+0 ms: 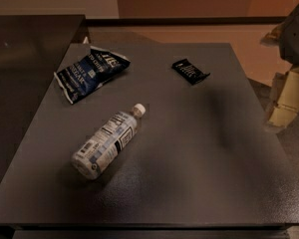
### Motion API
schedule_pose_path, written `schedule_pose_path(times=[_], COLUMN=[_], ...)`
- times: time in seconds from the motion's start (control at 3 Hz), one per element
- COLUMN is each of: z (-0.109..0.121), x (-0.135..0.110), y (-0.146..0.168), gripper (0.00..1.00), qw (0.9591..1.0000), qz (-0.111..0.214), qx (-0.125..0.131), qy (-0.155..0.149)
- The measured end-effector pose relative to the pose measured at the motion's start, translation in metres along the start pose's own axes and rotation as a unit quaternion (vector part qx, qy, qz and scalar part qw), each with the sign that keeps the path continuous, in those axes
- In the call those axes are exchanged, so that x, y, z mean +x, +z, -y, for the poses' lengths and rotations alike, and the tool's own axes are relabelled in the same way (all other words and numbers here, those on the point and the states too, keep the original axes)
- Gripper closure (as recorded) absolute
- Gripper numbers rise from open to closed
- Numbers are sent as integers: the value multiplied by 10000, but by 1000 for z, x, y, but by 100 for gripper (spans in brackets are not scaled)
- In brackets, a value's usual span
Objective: Pick blue plastic bottle
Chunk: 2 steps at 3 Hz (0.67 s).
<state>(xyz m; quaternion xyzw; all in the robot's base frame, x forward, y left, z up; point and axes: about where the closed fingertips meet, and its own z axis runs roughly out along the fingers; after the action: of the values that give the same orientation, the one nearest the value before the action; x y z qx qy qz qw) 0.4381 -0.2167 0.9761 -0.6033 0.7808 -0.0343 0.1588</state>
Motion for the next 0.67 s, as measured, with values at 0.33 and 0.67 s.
schedule_pose_path(times=[0.33, 0.67], z=[0, 0], x=[0, -3], y=[0, -1], gripper=[0, 0], qw=[10000, 10000], qz=[0, 33], qx=[0, 7], qy=[0, -48])
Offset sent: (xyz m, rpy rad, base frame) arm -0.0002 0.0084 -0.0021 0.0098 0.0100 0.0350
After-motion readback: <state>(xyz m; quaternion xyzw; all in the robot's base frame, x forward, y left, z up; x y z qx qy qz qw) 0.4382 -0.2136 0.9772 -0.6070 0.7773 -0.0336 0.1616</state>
